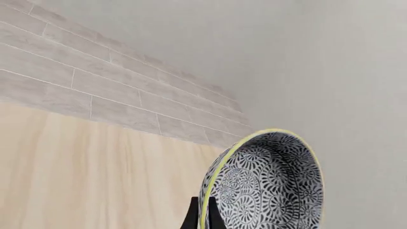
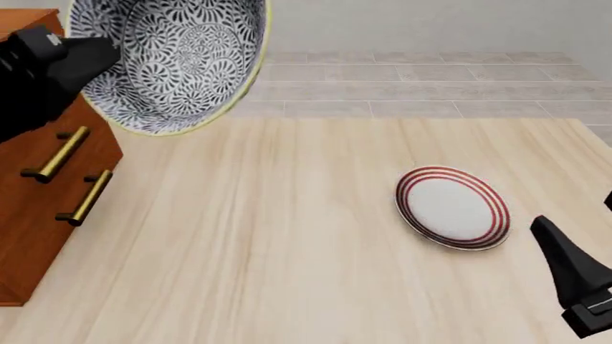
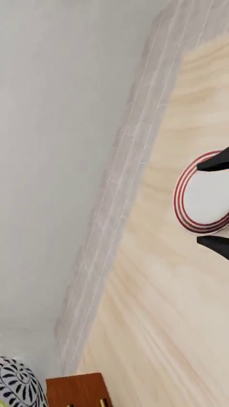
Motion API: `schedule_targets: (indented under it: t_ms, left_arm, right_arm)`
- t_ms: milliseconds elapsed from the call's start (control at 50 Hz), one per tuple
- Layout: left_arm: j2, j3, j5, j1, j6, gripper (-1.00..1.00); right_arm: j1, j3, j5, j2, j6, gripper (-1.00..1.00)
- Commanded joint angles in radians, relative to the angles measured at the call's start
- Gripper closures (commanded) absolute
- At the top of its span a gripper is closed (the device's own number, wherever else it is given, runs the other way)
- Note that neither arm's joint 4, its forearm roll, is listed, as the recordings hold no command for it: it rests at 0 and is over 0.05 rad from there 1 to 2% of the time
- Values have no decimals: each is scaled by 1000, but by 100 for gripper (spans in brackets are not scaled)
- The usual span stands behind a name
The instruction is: Put the bowl on top of the cabinet.
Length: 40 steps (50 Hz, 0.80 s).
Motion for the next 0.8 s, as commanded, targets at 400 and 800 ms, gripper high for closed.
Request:
schedule_targets:
  t_ms: [400,800]
  left_arm:
    - [-248,174,-84,129,-17,100]
    - [-297,269,-145,163,-25,100]
  right_arm:
    - [-209,152,-59,-84,186,-100]
    - [-209,168,-118,-85,227,-100]
